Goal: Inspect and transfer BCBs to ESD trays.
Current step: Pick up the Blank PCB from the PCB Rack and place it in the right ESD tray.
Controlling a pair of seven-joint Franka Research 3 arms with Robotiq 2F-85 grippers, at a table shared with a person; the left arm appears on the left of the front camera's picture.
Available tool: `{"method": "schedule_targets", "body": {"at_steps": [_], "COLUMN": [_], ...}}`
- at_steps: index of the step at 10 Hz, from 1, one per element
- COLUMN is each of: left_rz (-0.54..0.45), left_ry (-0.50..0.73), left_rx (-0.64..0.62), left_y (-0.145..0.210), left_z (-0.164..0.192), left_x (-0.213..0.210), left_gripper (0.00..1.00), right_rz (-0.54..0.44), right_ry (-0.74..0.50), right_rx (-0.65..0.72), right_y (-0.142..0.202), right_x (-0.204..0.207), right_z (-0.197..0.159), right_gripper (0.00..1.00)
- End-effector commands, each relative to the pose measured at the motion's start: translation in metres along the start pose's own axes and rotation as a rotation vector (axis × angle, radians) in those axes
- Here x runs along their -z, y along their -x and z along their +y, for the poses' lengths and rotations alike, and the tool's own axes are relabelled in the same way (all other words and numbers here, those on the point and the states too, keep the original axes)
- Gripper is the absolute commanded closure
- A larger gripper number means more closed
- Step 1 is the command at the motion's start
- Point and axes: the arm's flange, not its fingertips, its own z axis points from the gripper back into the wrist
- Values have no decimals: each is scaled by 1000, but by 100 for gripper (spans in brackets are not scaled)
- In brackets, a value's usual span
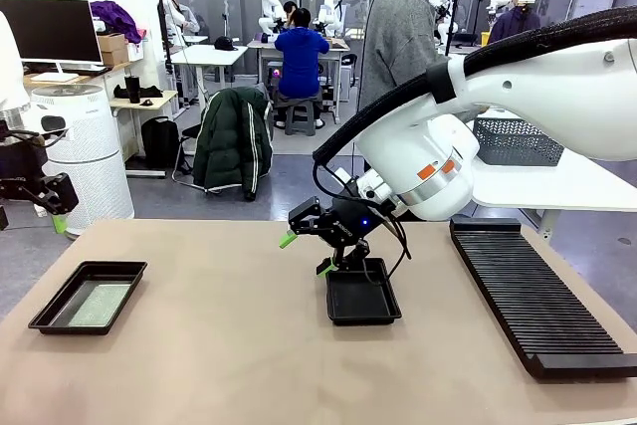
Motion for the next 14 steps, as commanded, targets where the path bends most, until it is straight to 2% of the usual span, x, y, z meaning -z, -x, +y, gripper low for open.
{"method": "schedule_targets", "body": {"at_steps": [1, 14], "left_rz": [0, 0], "left_ry": [15, 15], "left_rx": [-5, -5], "left_y": [0, 0], "left_z": [0, 0], "left_x": [0, 0], "left_gripper": [0, 0], "right_rz": [-5, -5], "right_ry": [6, 6], "right_rx": [9, 9], "right_y": [1, 1], "right_x": [1, 1], "right_z": [0, 0], "right_gripper": [0, 0]}}
